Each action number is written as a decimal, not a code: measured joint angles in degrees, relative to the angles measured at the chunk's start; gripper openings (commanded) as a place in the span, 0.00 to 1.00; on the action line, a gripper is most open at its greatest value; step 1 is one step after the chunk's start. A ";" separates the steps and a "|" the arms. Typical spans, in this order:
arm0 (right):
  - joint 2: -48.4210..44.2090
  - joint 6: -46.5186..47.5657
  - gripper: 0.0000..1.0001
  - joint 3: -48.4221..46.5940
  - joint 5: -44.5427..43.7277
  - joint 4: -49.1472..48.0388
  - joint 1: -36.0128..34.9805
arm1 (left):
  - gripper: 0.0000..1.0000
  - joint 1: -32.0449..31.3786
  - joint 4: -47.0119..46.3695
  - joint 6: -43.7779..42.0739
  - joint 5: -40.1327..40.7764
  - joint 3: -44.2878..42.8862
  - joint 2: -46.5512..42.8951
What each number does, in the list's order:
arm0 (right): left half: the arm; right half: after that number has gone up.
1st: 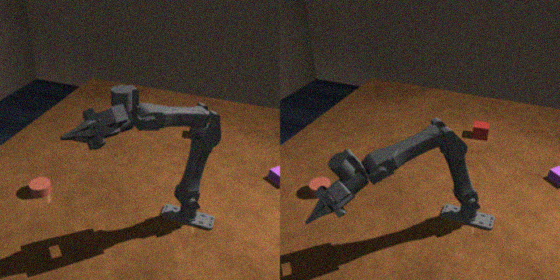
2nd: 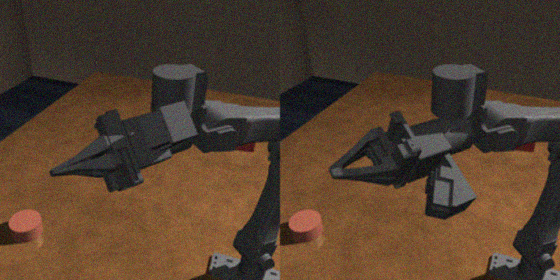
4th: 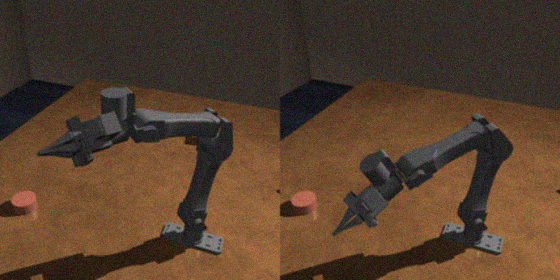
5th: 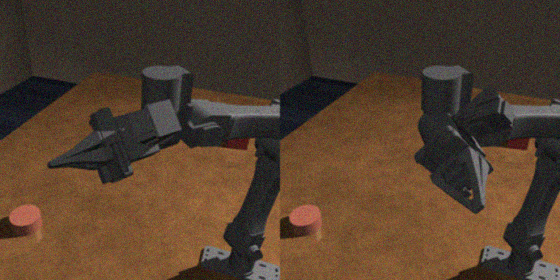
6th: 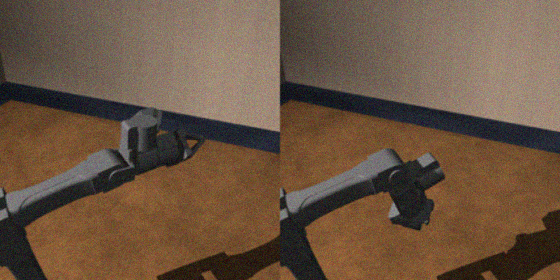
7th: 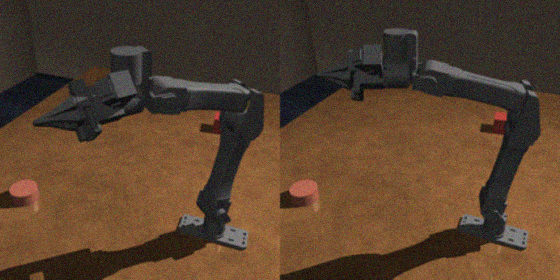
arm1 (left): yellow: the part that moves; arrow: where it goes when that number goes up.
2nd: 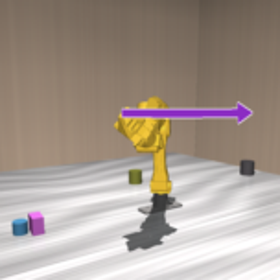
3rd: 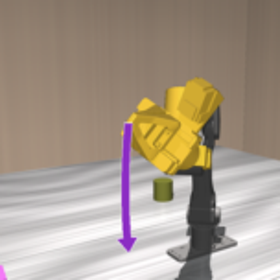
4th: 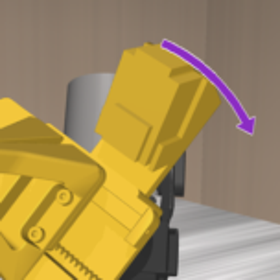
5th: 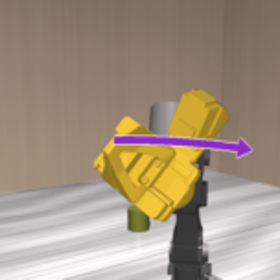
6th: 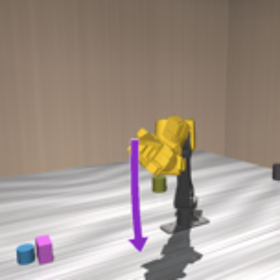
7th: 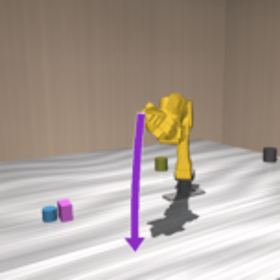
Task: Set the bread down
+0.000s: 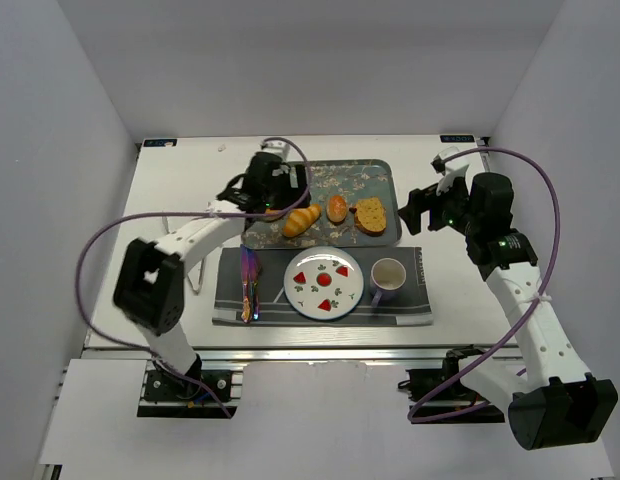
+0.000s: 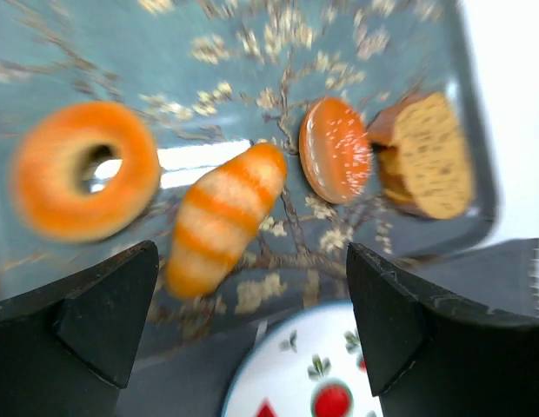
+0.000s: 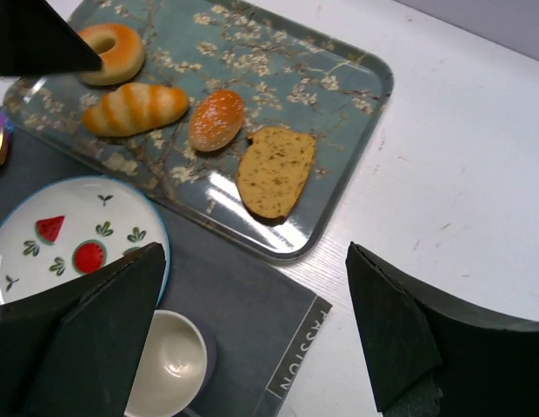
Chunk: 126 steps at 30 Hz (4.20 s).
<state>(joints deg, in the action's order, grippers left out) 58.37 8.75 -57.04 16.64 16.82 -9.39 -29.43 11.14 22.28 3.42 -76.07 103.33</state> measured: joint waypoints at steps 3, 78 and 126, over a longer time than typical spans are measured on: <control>-0.04 0.44 0.89 0.37 3.17 0.98 0.00 | 0.81 2.14 2.97 0.94 0.22 2.75 -9.68; -2.01 15.80 0.89 7.10 31.10 5.38 1.09 | 0.50 29.03 8.66 7.23 -22.14 23.87 -28.15; -4.55 14.91 0.89 7.32 33.38 5.68 2.71 | 0.15 21.70 18.69 -0.94 -20.48 13.03 -15.23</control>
<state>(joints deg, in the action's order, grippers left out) 53.82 23.66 -49.71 50.02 22.50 -6.68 -7.73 29.82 21.34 -17.06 -63.05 88.09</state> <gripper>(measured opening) 0.895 0.344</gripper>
